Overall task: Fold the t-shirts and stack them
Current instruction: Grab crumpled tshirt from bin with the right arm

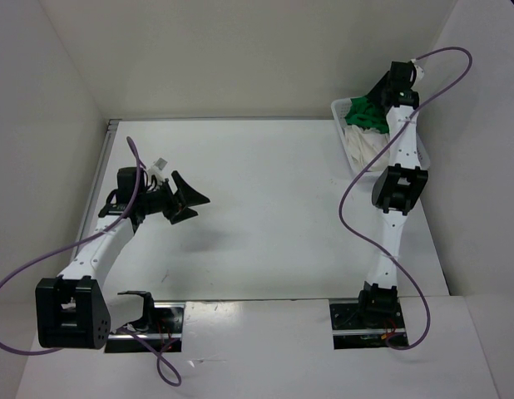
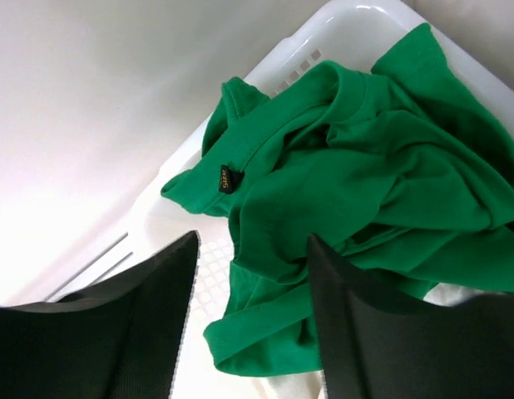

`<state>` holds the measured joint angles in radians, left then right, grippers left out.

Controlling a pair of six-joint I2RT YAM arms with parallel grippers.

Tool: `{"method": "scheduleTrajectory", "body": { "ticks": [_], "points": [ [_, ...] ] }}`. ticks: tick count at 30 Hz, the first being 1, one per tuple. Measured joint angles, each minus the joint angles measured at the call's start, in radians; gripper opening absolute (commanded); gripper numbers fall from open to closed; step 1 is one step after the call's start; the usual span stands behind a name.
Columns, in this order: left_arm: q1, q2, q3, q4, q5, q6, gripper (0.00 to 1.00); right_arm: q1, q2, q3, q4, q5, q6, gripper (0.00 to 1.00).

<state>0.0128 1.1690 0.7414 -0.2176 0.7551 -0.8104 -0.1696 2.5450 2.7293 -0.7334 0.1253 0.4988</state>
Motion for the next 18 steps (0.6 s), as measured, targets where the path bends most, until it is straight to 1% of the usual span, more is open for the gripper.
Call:
{"method": "scheduleTrajectory", "body": {
  "ticks": [1, 4, 5, 7, 8, 9, 11, 18],
  "points": [
    [0.0, 0.0, 0.0, 0.0, 0.0, 0.0, 0.87, -0.002, 0.001, -0.001, 0.0, -0.006, -0.001, 0.49],
    [0.0, 0.0, 0.0, 0.0, 0.0, 0.0, 0.87, -0.002, 0.003, -0.001, 0.0, -0.011, 0.003, 0.39],
    [0.0, 0.0, 0.0, 0.0, 0.0, 0.0, 0.87, -0.002, 0.007, -0.001, 0.001, -0.014, 0.002, 0.28],
    [0.0, 0.0, 0.0, 0.0, -0.003, 0.0, 0.87, -0.002, 0.017, 0.003, 0.0, -0.018, 0.006, 0.18],
    [0.0, 0.0, 0.0, 0.0, -0.004, 0.0, 0.87, -0.002, 0.026, 0.006, 0.0, -0.02, 0.01, 0.1],
    [0.0, 0.0, 0.0, 0.0, -0.006, 0.0, 0.87, -0.002, 0.032, 0.008, 0.0, -0.021, 0.014, 0.06],
    [0.0, 0.0, 0.0, 0.0, -0.011, 0.0, 0.88, -0.002, 0.045, 0.014, -0.002, -0.026, 0.022, 0.0],
    [0.009, 0.0, 0.008, -0.003, -0.026, 0.0, 0.89, -0.002, 0.024, 0.064, -0.011, -0.06, 0.036, 0.0]
  ]
}}
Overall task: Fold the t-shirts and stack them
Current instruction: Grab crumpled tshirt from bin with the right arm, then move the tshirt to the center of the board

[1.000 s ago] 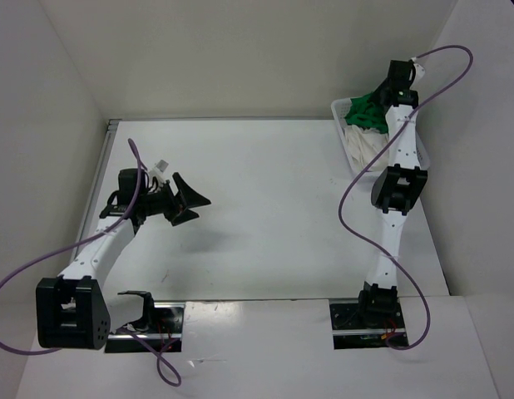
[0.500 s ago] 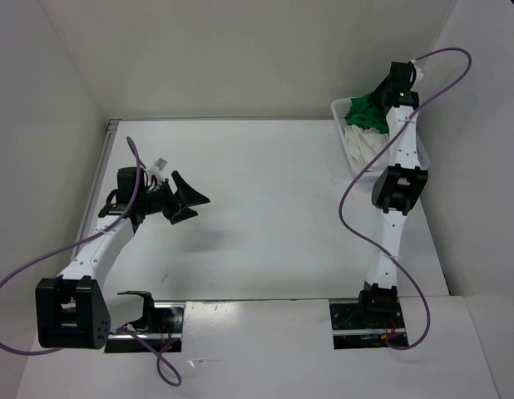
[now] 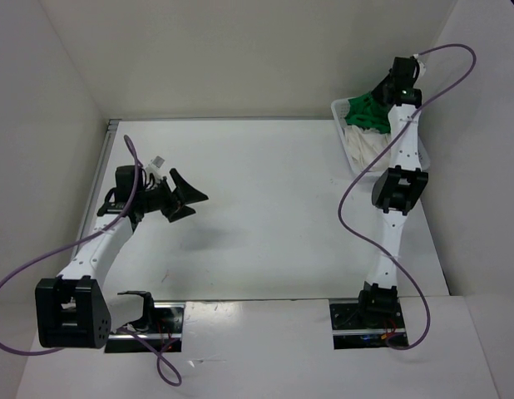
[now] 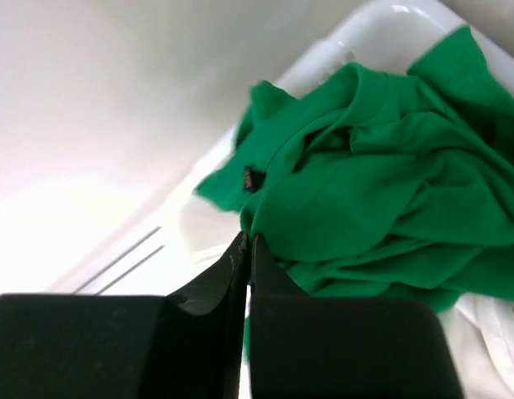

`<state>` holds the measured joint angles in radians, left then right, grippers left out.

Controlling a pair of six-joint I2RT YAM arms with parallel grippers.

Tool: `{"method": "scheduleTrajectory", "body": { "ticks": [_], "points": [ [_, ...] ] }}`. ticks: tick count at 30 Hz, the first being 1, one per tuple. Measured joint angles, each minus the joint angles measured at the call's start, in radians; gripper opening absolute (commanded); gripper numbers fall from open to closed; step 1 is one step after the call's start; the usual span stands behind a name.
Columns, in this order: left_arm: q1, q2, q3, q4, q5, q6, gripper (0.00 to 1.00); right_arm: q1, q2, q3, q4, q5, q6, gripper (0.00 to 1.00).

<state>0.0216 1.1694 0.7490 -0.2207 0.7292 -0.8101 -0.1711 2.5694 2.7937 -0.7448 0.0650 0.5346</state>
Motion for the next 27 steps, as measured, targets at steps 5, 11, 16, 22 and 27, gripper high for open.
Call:
{"method": "scheduleTrajectory", "body": {
  "ticks": [5, 11, 16, 22, 27],
  "points": [
    [0.002, 0.008, 0.057, -0.006, -0.016, -0.001, 0.9, 0.005, -0.136, 0.0, -0.008, -0.067, 0.0, 0.0],
    [0.002, 0.017, 0.103, 0.005, -0.035, -0.006, 0.9, 0.051, -0.497, -0.099, 0.084, -0.192, 0.035, 0.0],
    [0.002, 0.036, 0.133, 0.003, -0.071, -0.011, 0.9, 0.213, -0.687, -0.031, 0.287, -0.37, 0.153, 0.0],
    [0.01, 0.042, 0.163, 0.003, -0.116, -0.036, 0.9, 0.298, -0.75, 0.072, 0.55, -0.552, 0.333, 0.0],
    [0.021, 0.046, 0.163, -0.001, -0.13, -0.062, 0.9, 0.298, -0.832, -0.065, 0.619, -0.597, 0.363, 0.0]
  ]
}}
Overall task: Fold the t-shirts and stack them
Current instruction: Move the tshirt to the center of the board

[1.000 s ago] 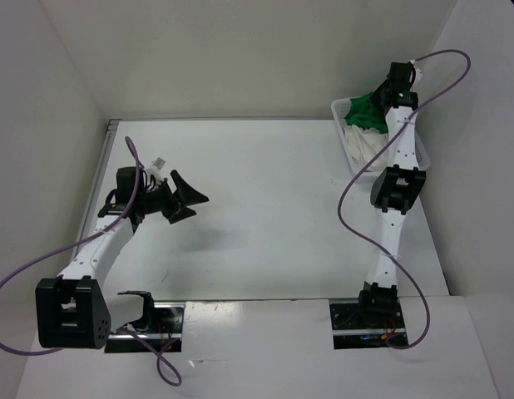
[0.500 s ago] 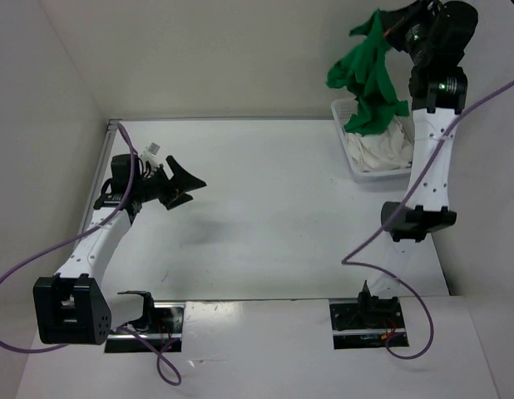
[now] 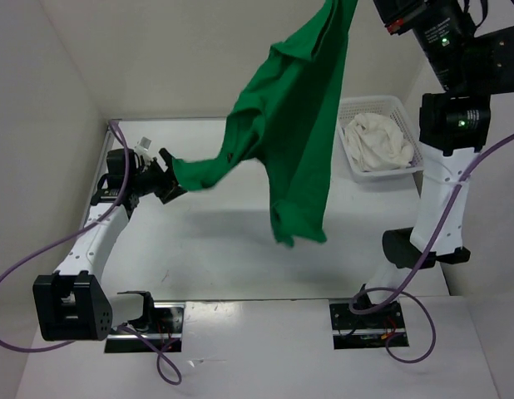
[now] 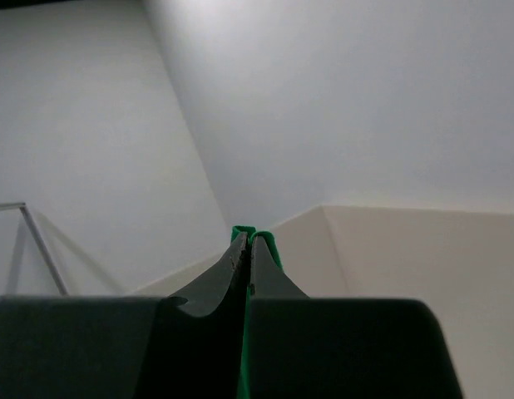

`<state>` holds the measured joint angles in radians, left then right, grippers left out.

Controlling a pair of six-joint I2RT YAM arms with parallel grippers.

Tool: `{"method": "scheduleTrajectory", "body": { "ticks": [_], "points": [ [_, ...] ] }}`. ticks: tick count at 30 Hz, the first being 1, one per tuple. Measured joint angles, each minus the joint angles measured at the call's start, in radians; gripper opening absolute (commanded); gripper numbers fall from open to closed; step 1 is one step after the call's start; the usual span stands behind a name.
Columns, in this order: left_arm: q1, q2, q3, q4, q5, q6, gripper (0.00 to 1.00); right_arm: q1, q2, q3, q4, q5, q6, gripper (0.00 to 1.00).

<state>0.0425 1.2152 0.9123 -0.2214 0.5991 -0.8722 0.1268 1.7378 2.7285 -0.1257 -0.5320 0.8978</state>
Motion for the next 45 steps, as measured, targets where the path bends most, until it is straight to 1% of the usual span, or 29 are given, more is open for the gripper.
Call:
{"method": "scheduleTrajectory", "body": {
  "ticks": [1, 3, 4, 5, 6, 7, 9, 10, 12, 15, 16, 17, 18, 19, 22, 23, 25, 26, 27, 28, 29, 30, 33, 35, 36, 38, 39, 42, 45],
  "points": [
    [0.002, 0.0, 0.0, 0.0, 0.0, -0.002, 0.9, 0.0, -0.014, -0.052, 0.001, -0.011, -0.007, 0.0],
    [0.005, 0.0, 0.0, 0.0, 0.0, -0.007, 0.9, 0.0, -0.053, -0.211, 0.006, -0.026, -0.026, 0.0],
    [0.006, 0.0, 0.0, 0.0, 0.0, -0.013, 0.9, 0.001, -0.092, -0.362, 0.038, -0.024, -0.037, 0.0],
    [0.007, 0.0, -0.001, 0.001, 0.0, -0.018, 0.9, 0.002, -0.113, -0.458, 0.042, -0.019, -0.046, 0.0],
    [0.008, 0.0, -0.002, 0.002, 0.0, -0.021, 0.9, 0.002, -0.146, -0.611, 0.051, -0.009, -0.057, 0.0],
    [0.008, 0.0, -0.003, 0.002, 0.0, -0.022, 0.9, 0.002, -0.149, -0.713, 0.045, -0.001, -0.064, 0.0],
    [0.008, 0.0, -0.009, 0.005, 0.001, -0.023, 0.9, 0.002, -0.14, -0.922, 0.063, 0.029, -0.081, 0.0],
    [0.008, 0.001, -0.012, 0.005, 0.0, -0.022, 0.89, 0.002, -0.123, -1.064, 0.043, 0.059, -0.09, 0.0],
    [0.008, 0.009, -0.014, 0.005, 0.001, -0.018, 0.86, 0.0, -0.087, -1.196, 0.012, 0.109, -0.106, 0.0],
    [0.007, 0.04, -0.008, -0.004, -0.007, 0.009, 0.81, -0.013, -0.034, -1.396, -0.108, 0.206, -0.127, 0.01],
    [0.001, 0.051, 0.0, -0.023, -0.019, 0.028, 0.81, -0.018, -0.032, -1.42, -0.14, 0.231, -0.131, 0.04],
    [-0.009, 0.064, 0.016, -0.047, -0.042, 0.053, 0.79, -0.026, -0.034, -1.432, -0.182, 0.267, -0.143, 0.12],
    [-0.018, 0.07, 0.024, -0.06, -0.056, 0.066, 0.77, -0.03, -0.041, -1.433, -0.199, 0.298, -0.153, 0.16],
    [-0.036, 0.071, 0.03, -0.072, -0.08, 0.087, 0.75, -0.034, -0.057, -1.432, -0.204, 0.33, -0.167, 0.27],
    [-0.096, 0.063, 0.026, -0.119, -0.122, 0.121, 0.75, -0.041, -0.126, -1.416, -0.241, 0.415, -0.212, 0.48],
    [-0.112, 0.056, 0.013, -0.12, -0.132, 0.129, 0.75, -0.041, -0.147, -1.407, -0.252, 0.432, -0.227, 0.5],
    [-0.163, 0.032, -0.033, -0.142, -0.154, 0.132, 0.75, -0.032, -0.195, -1.386, -0.28, 0.472, -0.258, 0.5],
    [-0.196, 0.019, -0.063, -0.157, -0.169, 0.13, 0.78, -0.02, -0.216, -1.38, -0.29, 0.492, -0.271, 0.5],
    [-0.223, 0.011, -0.084, -0.173, -0.179, 0.129, 0.8, 0.001, -0.235, -1.379, -0.302, 0.505, -0.284, 0.48],
    [-0.254, 0.005, -0.109, -0.193, -0.193, 0.127, 0.81, 0.037, -0.248, -1.379, -0.319, 0.521, -0.296, 0.46],
    [-0.283, 0.002, -0.129, -0.217, -0.204, 0.124, 0.82, 0.073, -0.254, -1.381, -0.333, 0.523, -0.304, 0.41],
    [-0.303, 0.002, -0.144, -0.243, -0.214, 0.122, 0.84, 0.116, -0.256, -1.393, -0.335, 0.524, -0.311, 0.39],
    [-0.328, 0.002, -0.182, -0.291, -0.253, 0.107, 0.85, 0.252, -0.253, -1.485, -0.35, 0.507, -0.315, 0.35],
    [-0.354, 0.004, -0.198, -0.308, -0.27, 0.097, 0.85, 0.314, -0.249, -1.564, -0.379, 0.484, -0.311, 0.38],
    [-0.375, 0.009, -0.202, -0.311, -0.278, 0.085, 0.85, 0.335, -0.244, -1.596, -0.396, 0.47, -0.307, 0.43],
    [-0.419, 0.021, -0.214, -0.306, -0.282, 0.074, 0.85, 0.381, -0.24, -1.654, -0.433, 0.453, -0.287, 0.48],
    [-0.436, 0.025, -0.223, -0.304, -0.28, 0.065, 0.85, 0.398, -0.24, -1.668, -0.447, 0.447, -0.282, 0.53],
    [-0.457, 0.025, -0.251, -0.298, -0.279, 0.032, 0.85, 0.475, -0.242, -1.691, -0.459, 0.419, -0.266, 0.56],
    [-0.47, 0.043, -0.281, -0.267, -0.268, 0.006, 0.84, 0.557, -0.253, -1.734, -0.458, 0.379, -0.246, 0.64]
  ]
}}
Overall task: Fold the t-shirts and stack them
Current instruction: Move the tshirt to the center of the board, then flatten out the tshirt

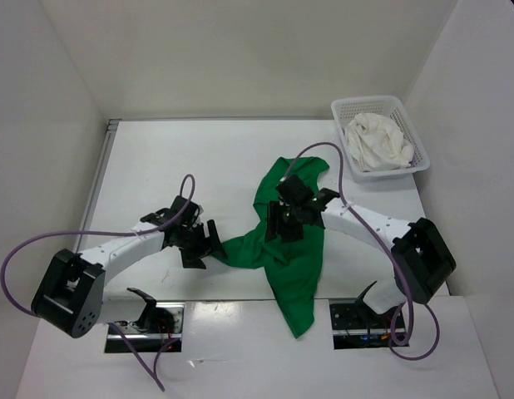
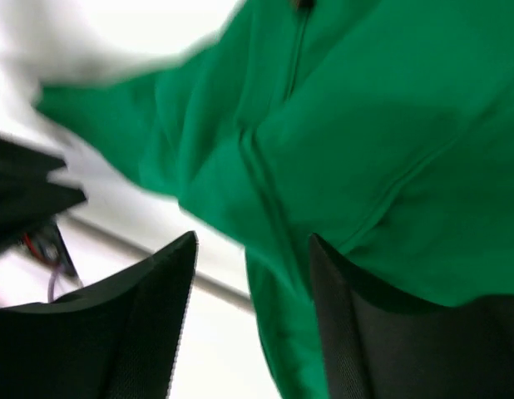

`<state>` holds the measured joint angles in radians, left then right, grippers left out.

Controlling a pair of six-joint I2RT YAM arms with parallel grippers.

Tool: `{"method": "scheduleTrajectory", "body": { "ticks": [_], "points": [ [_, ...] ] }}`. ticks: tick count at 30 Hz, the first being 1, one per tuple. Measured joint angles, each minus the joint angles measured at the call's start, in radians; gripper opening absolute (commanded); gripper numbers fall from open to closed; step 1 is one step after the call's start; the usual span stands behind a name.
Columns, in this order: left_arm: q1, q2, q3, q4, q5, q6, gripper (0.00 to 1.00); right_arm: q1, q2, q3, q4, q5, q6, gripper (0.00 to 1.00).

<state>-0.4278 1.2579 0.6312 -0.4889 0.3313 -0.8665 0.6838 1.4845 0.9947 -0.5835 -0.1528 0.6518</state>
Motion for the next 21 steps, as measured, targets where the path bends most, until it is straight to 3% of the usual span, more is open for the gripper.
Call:
{"method": "scheduleTrajectory", "body": {
  "ticks": [9, 12, 17, 21],
  "points": [
    [-0.008, 0.109, -0.016, 0.134, 0.014, -0.063, 0.69, 0.072, 0.015, -0.062, 0.012, -0.021, 0.035, 0.63],
    [-0.008, 0.126, -0.016, 0.184, 0.011, -0.09, 0.61, 0.072, 0.031, -0.062, 0.03, -0.012, 0.039, 0.49],
    [-0.008, 0.161, -0.016, 0.249, -0.015, -0.125, 0.26, 0.072, 0.054, -0.042, 0.043, 0.01, 0.038, 0.18],
    [-0.007, 0.156, -0.001, 0.257, -0.049, -0.14, 0.1, 0.072, 0.056, 0.01, 0.037, 0.047, 0.031, 0.1]
  ]
}}
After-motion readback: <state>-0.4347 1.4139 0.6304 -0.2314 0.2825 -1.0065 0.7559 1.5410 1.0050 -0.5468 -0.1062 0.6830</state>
